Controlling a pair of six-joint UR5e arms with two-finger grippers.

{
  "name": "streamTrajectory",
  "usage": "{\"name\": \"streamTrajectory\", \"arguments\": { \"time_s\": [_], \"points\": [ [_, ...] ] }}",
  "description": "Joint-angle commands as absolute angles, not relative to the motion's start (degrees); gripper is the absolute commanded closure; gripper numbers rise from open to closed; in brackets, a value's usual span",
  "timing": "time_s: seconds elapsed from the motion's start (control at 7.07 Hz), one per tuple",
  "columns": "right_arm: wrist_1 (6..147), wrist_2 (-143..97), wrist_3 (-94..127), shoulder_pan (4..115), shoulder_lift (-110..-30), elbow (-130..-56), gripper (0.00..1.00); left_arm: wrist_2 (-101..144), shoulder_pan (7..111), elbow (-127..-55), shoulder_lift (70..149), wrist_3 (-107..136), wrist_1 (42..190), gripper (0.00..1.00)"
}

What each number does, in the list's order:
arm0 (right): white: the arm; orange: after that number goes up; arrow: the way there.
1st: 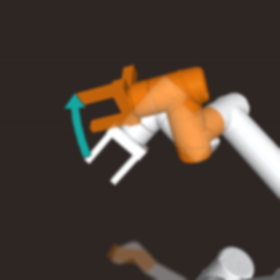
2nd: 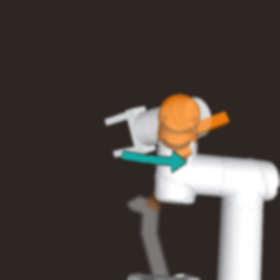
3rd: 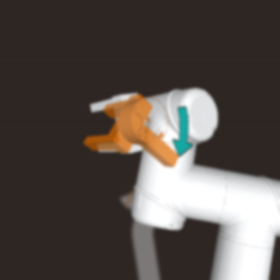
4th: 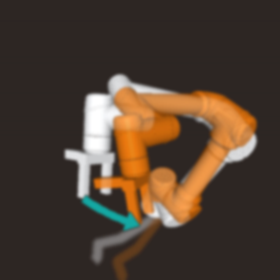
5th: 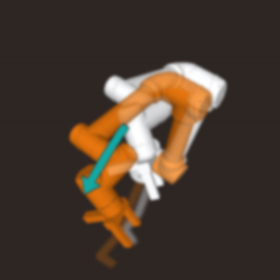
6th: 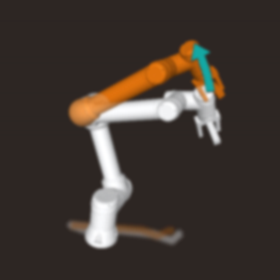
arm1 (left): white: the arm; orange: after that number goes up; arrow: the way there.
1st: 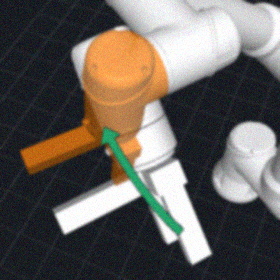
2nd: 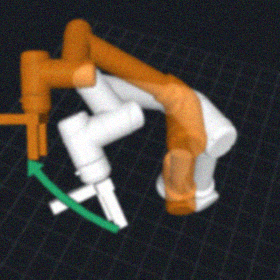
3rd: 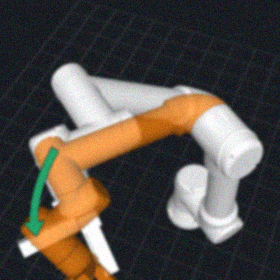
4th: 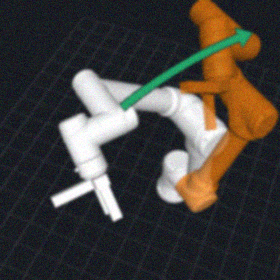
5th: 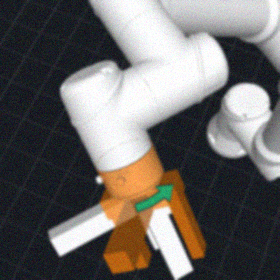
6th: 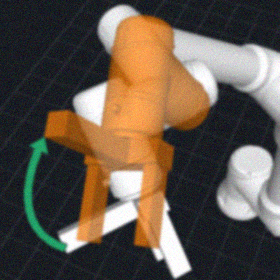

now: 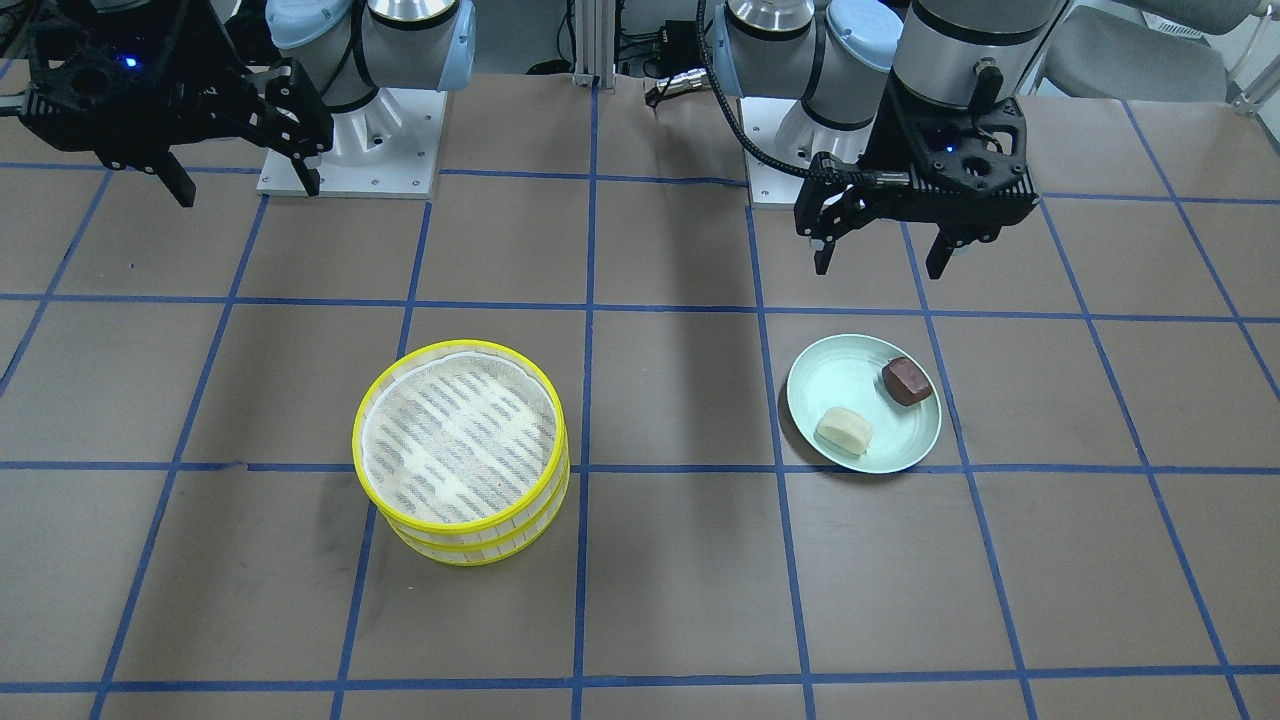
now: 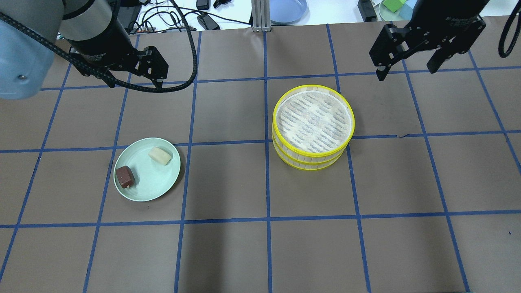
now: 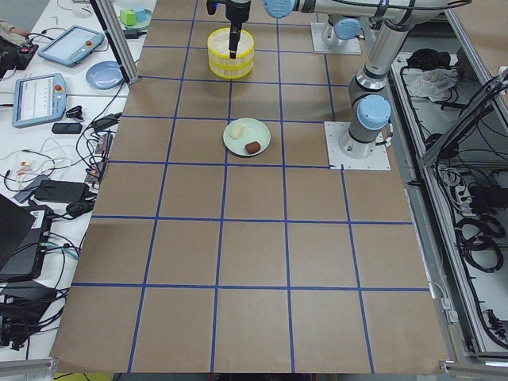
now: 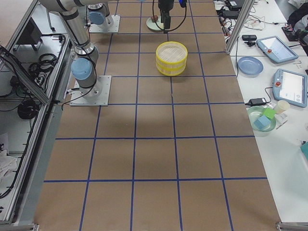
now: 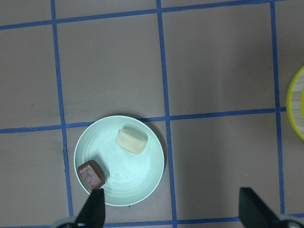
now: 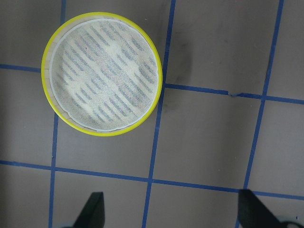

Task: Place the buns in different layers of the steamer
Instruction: 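Move right gripper to top steamer rim while left gripper approaches plate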

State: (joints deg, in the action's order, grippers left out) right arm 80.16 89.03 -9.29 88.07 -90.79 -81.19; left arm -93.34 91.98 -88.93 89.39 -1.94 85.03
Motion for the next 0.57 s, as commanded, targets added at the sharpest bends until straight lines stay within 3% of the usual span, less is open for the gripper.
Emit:
{"name": "streamTrajectory", "arguments": {
  "time_s": [0.0, 0.42],
  "points": [
    [80.2, 89.0, -9.2, 88.1, -90.8, -81.2, 0.0, -93.4, 92.0, -89.0, 89.2, -1.9, 85.2, 0.0],
    [86.3, 89.0, -8.7, 88.2, -89.1, -88.1, 0.01, -93.5, 91.6, -90.8, 88.1, -1.9, 85.3, 0.0]
  ]
}}
